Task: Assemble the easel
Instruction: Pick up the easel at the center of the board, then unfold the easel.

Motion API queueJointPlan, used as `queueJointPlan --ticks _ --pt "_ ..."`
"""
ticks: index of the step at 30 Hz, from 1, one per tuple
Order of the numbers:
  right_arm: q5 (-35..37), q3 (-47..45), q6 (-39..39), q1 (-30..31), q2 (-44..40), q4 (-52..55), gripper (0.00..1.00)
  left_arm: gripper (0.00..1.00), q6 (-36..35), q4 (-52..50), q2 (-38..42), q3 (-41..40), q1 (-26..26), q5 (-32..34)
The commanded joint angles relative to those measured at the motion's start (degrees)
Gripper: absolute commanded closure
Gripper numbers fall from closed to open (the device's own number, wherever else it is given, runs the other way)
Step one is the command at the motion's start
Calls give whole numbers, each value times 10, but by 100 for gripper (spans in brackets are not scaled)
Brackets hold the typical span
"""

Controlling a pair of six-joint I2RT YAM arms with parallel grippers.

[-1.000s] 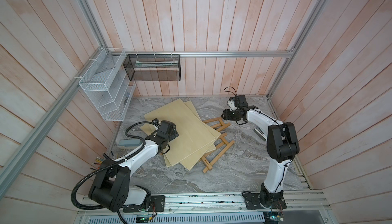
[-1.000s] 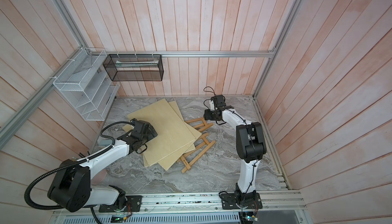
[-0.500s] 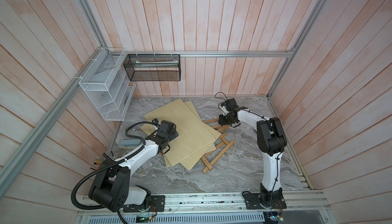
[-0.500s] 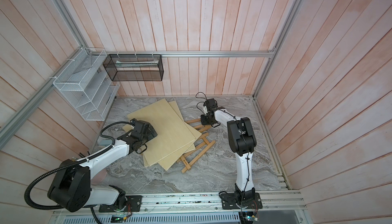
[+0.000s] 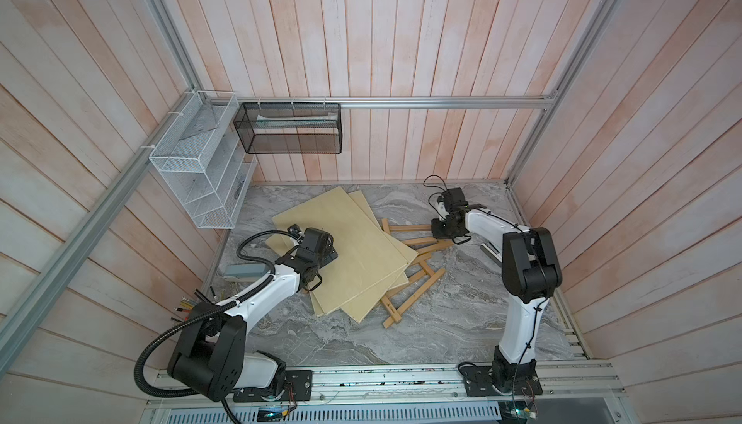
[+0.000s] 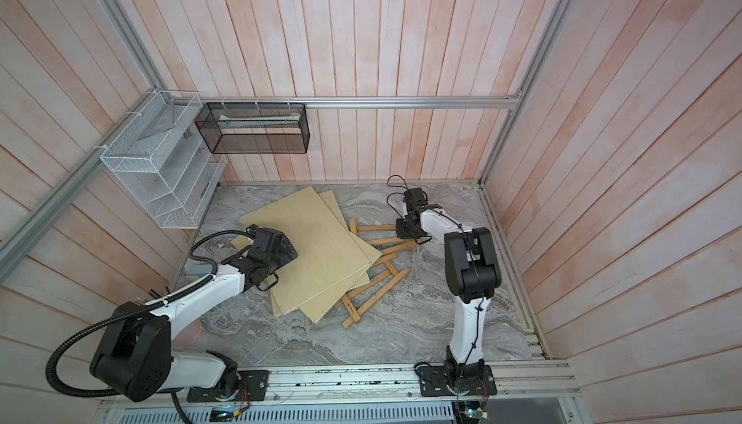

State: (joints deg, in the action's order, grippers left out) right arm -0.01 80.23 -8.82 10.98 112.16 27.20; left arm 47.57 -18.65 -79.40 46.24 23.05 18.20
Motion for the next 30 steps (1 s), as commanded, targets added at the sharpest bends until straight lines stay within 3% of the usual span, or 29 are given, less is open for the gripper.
queueJointPlan --ticks 1,5,9,12,18,22,27,30 --pt "72 -24 -17 -46 -77 3 95 0 -5 -8 -4 12 3 -8" --pt "119 -64 -7 -80 -122 6 97 0 -5 -4 -2 11 2 -7" --pt "107 -82 -10 -104 -156 3 99 0 -11 2 -2 12 2 -15" --pt "59 -85 -21 -121 -179 -1 100 0 -22 9 -2 13 2 -24" --pt "-111 -94 -34 -141 -218 -21 100 0 -53 38 6 14 2 -56" --pt "-164 -97 -32 -143 -234 -19 100 0 -82 74 30 12 2 -87" --pt "-229 -107 -25 -151 -258 -14 100 0 -165 151 96 -1 2 -178" --pt "-302 -130 -23 -150 -283 -42 100 0 -209 170 115 10 1 -270"
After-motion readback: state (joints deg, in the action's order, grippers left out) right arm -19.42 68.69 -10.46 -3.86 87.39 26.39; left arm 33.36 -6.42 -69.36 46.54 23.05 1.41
